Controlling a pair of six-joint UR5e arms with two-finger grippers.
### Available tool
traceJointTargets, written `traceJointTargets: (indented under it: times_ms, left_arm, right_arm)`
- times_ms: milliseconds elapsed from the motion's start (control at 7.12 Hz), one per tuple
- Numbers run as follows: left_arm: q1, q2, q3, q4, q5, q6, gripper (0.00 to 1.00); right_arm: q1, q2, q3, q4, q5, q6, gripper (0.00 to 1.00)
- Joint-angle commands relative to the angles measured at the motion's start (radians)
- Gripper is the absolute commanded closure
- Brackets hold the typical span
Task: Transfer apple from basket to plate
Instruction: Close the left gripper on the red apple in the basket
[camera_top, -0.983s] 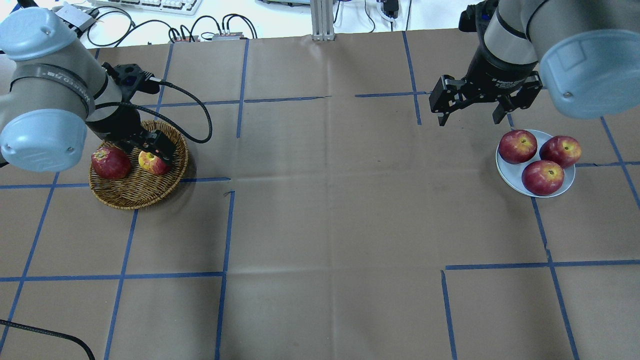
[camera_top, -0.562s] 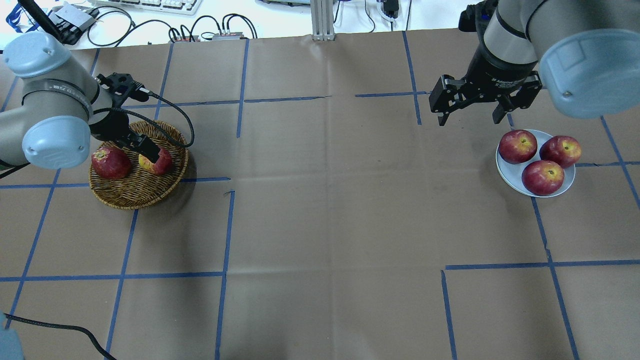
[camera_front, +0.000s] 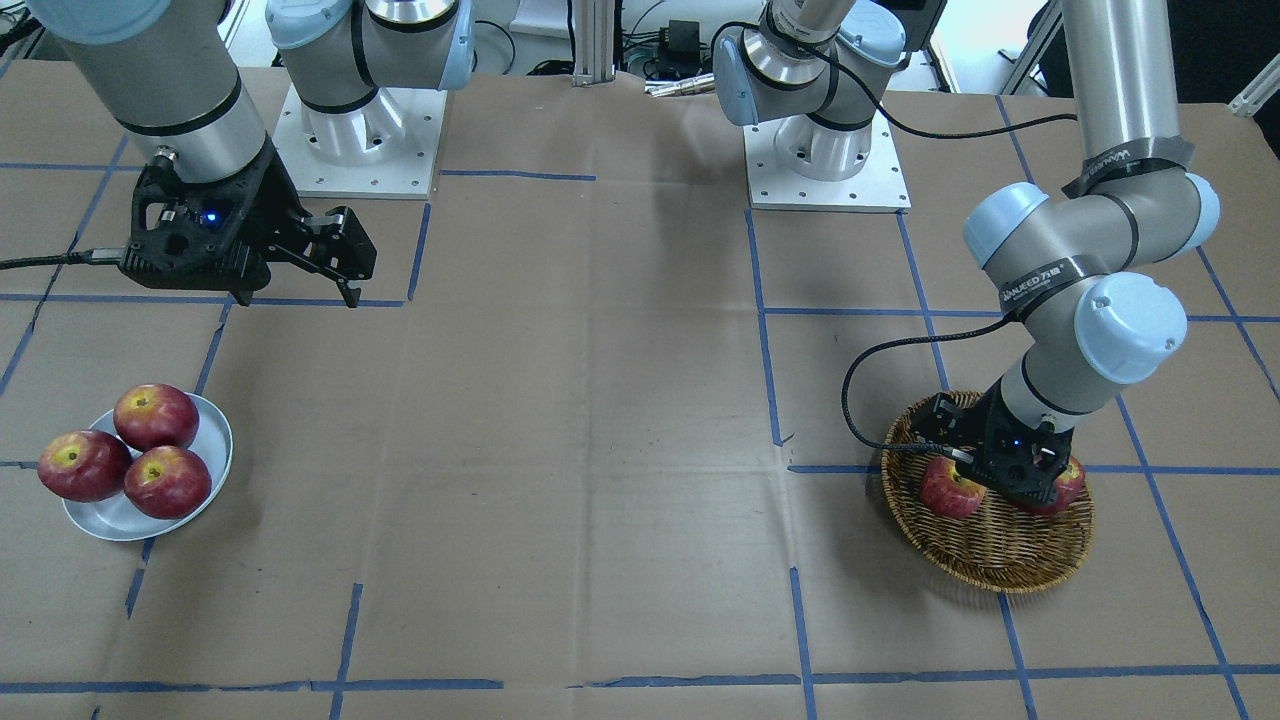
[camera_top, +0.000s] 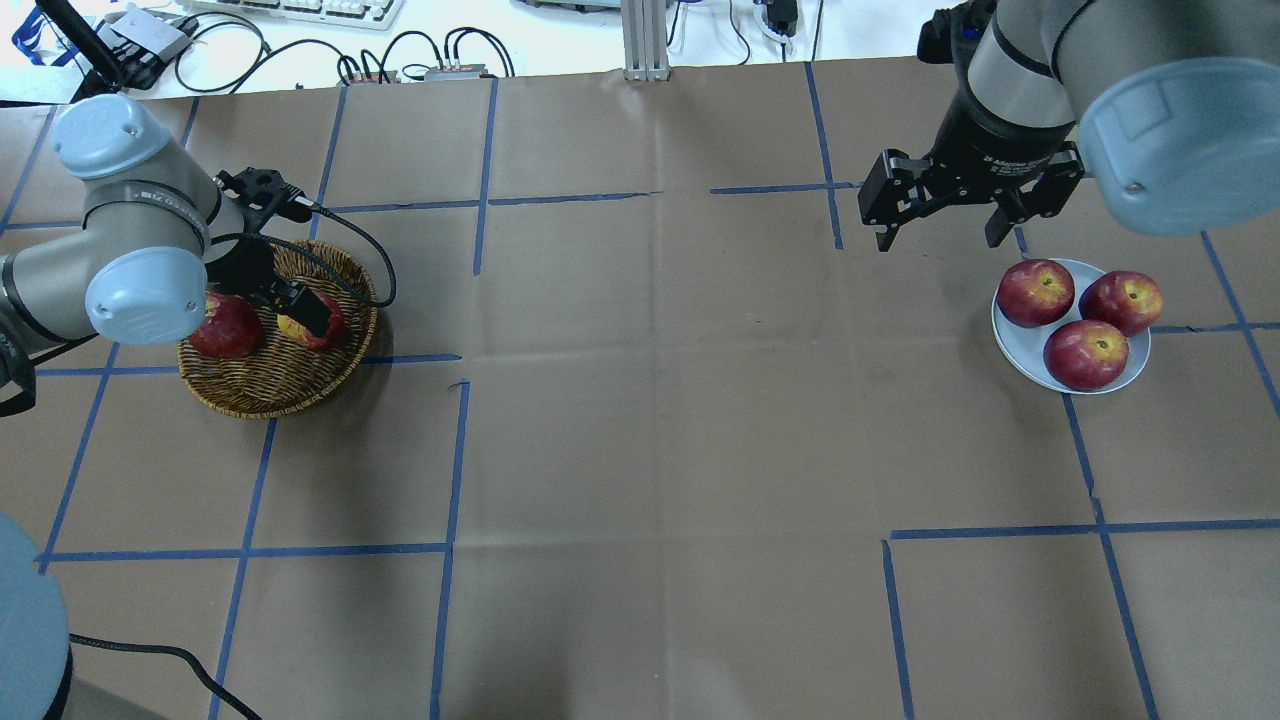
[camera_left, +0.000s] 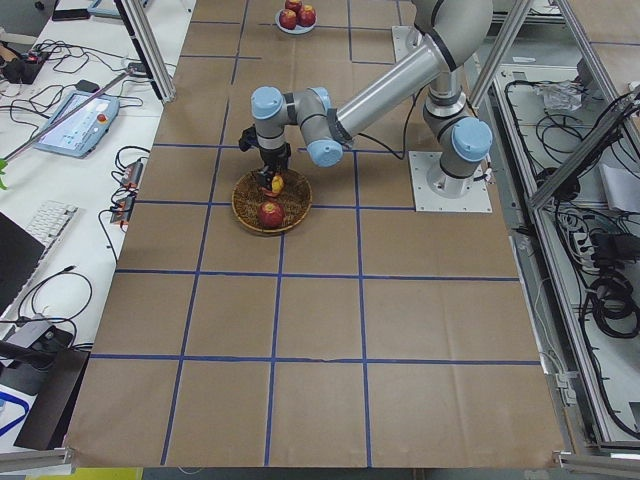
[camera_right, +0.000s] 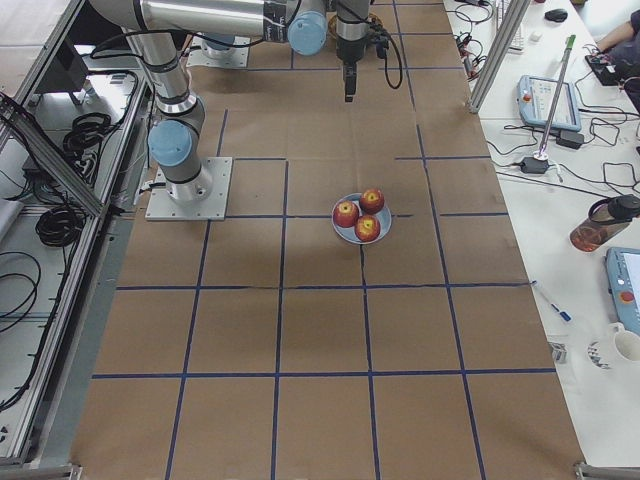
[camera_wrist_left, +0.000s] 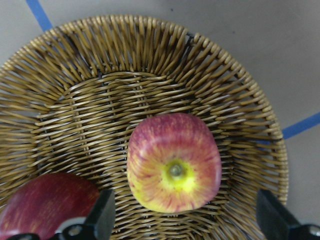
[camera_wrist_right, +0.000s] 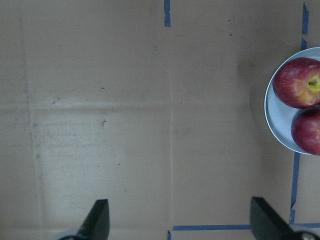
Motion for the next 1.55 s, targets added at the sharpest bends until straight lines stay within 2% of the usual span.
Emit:
traceJointTargets:
  times_ms: [0,140,421,562,843,983,1405]
  left_arm:
    - [0.0,-0.048,0.003,0.054,0.001,0.004,0.02]
    - [0.0,-0.053,0.001,0.056,-0.002,0.004,0.08]
    - [-0.001,-0.053,0.003,0.056,-0.001,0.005,0.47]
    - [-0.001,-0.047,0.003,0.056,-0.001,0.005,0.63]
    - [-0.037,-0.012,0.012,0.047,-0.007,-0.052,0.64]
    - [-0.082,0.02,0.02,0.03,-0.007,-0.159,0.64]
    - [-0.349,0.022,0.084,-0.018,0.001,-0.527,0.64]
  right_arm:
    - [0.0,0.0,0.0,0.0,-0.001,-0.001,0.0]
    - [0.0,0.0,0.0,0.0,0.0,0.001,0.0]
    - [0.0,0.0,0.0,0.0,-0.001,0.001,0.0]
    - [0.0,0.0,0.0,0.0,-0.001,0.001,0.0]
    - [0.0,0.0,0.0,0.002,-0.001,0.001,0.0]
    - [0.0,0.0,0.0,0.0,-0.001,0.001,0.0]
    - [0.0,0.0,0.0,0.0,-0.001,0.001,0.0]
